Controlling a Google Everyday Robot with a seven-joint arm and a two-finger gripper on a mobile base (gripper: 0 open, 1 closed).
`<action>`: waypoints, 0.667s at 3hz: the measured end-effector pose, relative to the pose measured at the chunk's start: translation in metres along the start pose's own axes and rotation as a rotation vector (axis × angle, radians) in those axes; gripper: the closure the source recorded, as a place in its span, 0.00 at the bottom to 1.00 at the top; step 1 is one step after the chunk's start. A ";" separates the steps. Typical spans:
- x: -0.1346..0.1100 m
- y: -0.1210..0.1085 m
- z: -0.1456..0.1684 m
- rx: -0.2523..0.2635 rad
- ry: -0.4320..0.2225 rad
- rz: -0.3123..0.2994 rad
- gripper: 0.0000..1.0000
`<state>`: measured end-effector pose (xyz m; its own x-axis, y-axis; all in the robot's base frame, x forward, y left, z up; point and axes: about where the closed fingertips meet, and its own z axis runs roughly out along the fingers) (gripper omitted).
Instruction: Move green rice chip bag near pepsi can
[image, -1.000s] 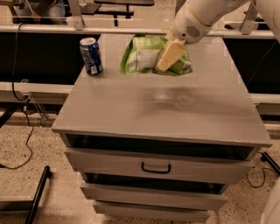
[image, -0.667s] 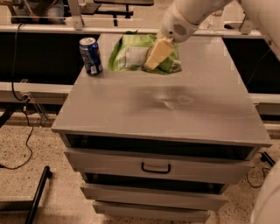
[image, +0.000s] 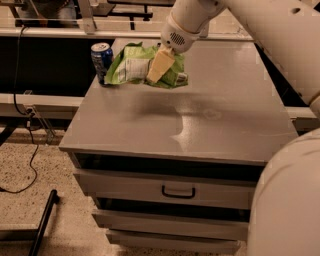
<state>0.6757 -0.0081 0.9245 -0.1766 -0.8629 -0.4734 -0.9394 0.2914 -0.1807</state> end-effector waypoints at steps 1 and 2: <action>0.007 0.000 0.036 -0.025 0.008 0.044 1.00; -0.006 0.003 0.063 -0.055 0.021 0.037 1.00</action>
Offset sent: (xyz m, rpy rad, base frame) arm 0.0123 0.0046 -0.0408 0.0163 0.0484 -0.0476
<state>0.6922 0.0238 0.8723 -0.2173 -0.8608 -0.4603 -0.9468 0.3005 -0.1150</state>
